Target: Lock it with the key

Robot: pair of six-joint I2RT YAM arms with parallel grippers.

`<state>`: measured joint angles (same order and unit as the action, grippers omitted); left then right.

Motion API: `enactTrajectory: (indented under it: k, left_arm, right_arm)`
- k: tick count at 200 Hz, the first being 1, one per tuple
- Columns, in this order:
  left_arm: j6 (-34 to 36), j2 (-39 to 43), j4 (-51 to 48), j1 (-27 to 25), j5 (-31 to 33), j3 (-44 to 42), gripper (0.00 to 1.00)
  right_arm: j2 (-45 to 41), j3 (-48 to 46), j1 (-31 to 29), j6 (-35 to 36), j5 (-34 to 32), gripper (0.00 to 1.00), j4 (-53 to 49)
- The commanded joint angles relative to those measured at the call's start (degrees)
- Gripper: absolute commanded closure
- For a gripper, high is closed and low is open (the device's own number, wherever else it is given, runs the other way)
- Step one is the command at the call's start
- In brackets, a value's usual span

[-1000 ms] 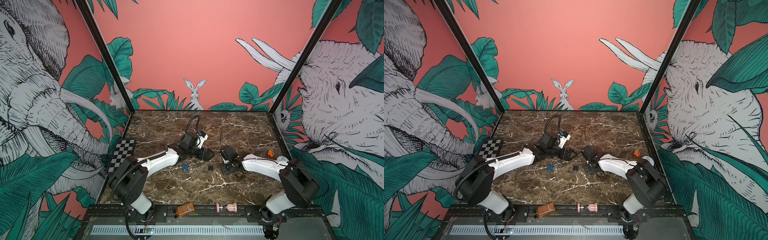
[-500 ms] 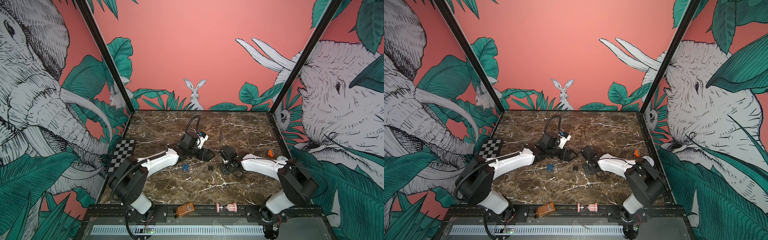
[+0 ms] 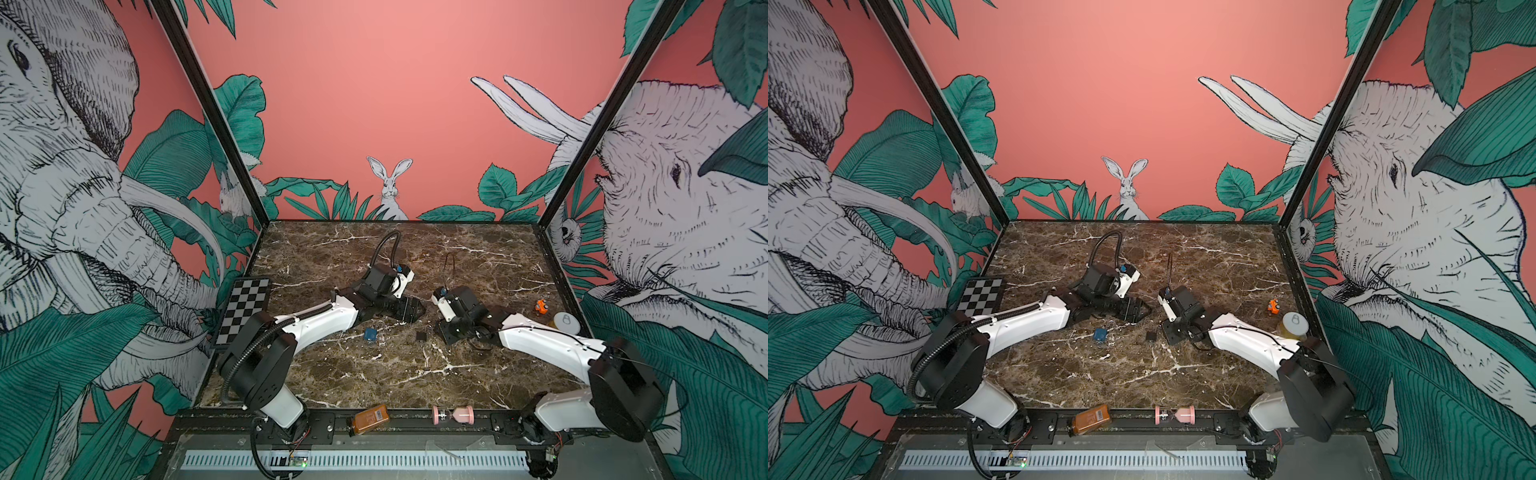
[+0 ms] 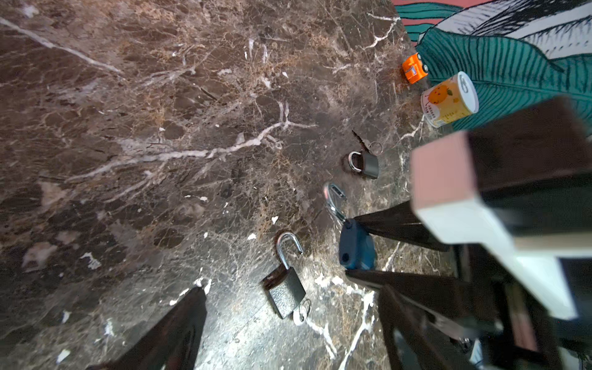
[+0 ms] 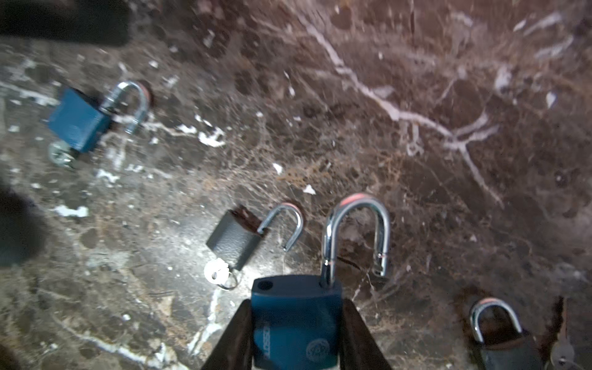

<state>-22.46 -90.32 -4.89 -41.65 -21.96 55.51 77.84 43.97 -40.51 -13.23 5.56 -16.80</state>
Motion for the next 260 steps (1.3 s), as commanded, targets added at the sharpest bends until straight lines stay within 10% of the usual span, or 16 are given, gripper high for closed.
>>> enactTrajectory:
  k: [1,81,260]
  left_arm:
    - [-0.9,-0.3,-1.7,0.3,-1.6,2.1,0.18]
    - [-9.0,-6.1,8.3,0.3,-15.0,4.9,0.34]
    - [-9.8,-10.8,7.7,0.3,-18.6,8.7,0.58]
  right_arm:
    - [-3.5,-1.5,-0.3,4.3,3.8,0.66,6.3]
    - [-7.7,-0.9,-0.4,5.2,5.8,0.66,7.7]
    - [-8.3,0.2,-0.9,6.5,7.2,0.66,7.7]
